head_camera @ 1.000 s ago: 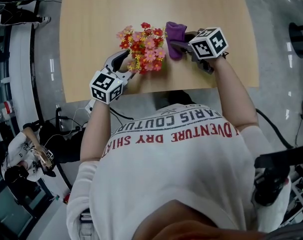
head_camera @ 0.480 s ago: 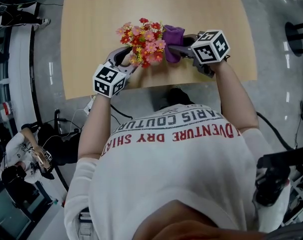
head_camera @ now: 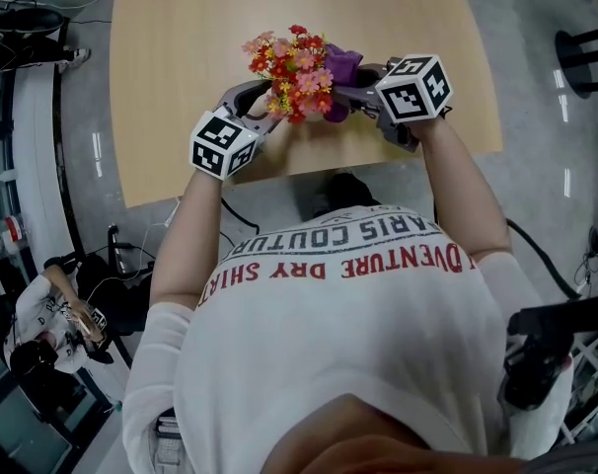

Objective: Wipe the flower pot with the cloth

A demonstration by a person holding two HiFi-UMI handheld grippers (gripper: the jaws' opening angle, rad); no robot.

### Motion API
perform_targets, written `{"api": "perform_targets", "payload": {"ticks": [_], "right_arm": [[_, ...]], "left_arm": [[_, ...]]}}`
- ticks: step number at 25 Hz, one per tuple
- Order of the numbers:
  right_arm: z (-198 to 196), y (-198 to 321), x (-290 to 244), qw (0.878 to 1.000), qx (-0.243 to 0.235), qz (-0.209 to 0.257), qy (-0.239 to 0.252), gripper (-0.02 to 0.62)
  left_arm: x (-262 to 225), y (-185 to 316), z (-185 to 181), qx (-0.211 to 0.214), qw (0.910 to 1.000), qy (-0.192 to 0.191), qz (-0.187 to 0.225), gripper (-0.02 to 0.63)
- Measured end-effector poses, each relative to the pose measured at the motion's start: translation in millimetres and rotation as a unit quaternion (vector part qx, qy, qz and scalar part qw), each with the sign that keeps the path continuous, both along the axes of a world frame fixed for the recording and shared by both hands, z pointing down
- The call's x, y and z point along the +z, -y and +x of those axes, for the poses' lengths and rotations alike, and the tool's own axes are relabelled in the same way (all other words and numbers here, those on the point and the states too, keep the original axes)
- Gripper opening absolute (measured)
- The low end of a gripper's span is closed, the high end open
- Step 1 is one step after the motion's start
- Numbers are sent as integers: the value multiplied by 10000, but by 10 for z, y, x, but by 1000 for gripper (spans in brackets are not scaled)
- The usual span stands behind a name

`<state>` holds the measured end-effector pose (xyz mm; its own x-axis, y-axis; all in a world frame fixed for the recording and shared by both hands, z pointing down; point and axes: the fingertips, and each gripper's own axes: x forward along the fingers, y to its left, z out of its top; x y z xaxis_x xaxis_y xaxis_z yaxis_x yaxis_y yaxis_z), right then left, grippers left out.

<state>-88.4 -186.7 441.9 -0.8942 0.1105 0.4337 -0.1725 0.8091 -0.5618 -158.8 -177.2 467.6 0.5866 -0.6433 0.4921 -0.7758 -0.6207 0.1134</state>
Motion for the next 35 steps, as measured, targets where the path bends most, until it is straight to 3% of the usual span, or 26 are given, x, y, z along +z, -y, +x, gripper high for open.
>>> {"api": "perform_targets", "payload": {"ticks": [6, 11, 15, 19, 23, 27, 30, 35], "right_arm": [[-56, 42, 67, 9997, 45, -218, -40, 66], [78, 103, 96, 9997, 121, -129, -145, 66], [154, 134, 87, 9997, 193, -108, -116, 66], [97, 80, 105, 9995, 264, -122, -103, 66], [37, 50, 102, 9991, 413, -98, -49, 66], [69, 72, 92, 9981, 621, -44, 19, 66], [142, 129, 49, 9964, 844, 41, 73, 66], [296, 181, 56, 9938, 1105, 89, 46, 66]], "left_arm": [[-7, 30, -18, -11, 9999, -153, -47, 202], [-71, 76, 6, 104, 9996, 266, -4, 264], [-218, 47, -1, 63, 10000, 21, -35, 291], [-199, -238, -54, -66, 9999, 73, -116, 291], [-102, -410, 57, -760, 9970, 132, 63, 291], [-123, -356, 255, -1758, 9835, -357, 226, 291], [-159, -270, 300, -2272, 9724, -439, 281, 291], [-101, -132, 277, -2514, 9673, -154, 317, 291]]}}
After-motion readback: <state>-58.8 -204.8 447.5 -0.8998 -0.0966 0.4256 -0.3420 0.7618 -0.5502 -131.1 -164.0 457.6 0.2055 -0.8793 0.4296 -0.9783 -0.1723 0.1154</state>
